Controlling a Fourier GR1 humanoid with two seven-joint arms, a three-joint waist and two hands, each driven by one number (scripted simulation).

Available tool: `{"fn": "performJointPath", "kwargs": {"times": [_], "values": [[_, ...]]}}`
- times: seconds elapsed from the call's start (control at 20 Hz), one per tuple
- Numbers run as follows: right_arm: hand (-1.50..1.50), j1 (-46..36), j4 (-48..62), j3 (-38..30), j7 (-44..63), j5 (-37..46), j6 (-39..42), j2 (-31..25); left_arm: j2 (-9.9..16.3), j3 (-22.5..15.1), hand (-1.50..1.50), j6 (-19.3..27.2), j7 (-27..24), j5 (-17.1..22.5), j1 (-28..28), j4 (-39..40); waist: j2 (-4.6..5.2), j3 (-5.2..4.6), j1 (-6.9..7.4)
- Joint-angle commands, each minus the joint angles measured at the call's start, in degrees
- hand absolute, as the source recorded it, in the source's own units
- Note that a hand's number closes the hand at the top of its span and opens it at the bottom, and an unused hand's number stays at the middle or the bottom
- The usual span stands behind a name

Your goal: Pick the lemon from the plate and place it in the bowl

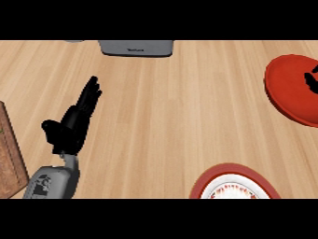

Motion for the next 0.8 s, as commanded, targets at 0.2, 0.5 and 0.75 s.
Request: {"fn": "performJointPath", "kwargs": {"times": [0.2, 0.5, 0.75], "values": [[-1.50, -1.07, 10.95, -3.21, -13.35, -3.33, 7.00, 0.44, -0.92, -1.66, 0.00, 0.51, 0.94, -0.81, 1.95, -2.86, 0.01, 0.10, 0.33], [-1.50, -5.48, 12.45, -10.37, -17.53, -10.23, 9.80, -1.23, 0.05, 0.26, 0.00, -0.77, 0.20, 0.73, 0.13, -0.93, 0.08, 0.07, -0.02], [-1.50, -7.36, 14.60, -13.85, -14.74, -13.75, 13.89, -4.77, -1.11, -0.20, 0.00, 1.84, 1.70, -1.34, -1.09, -0.40, -0.31, -0.02, -0.87]]}}
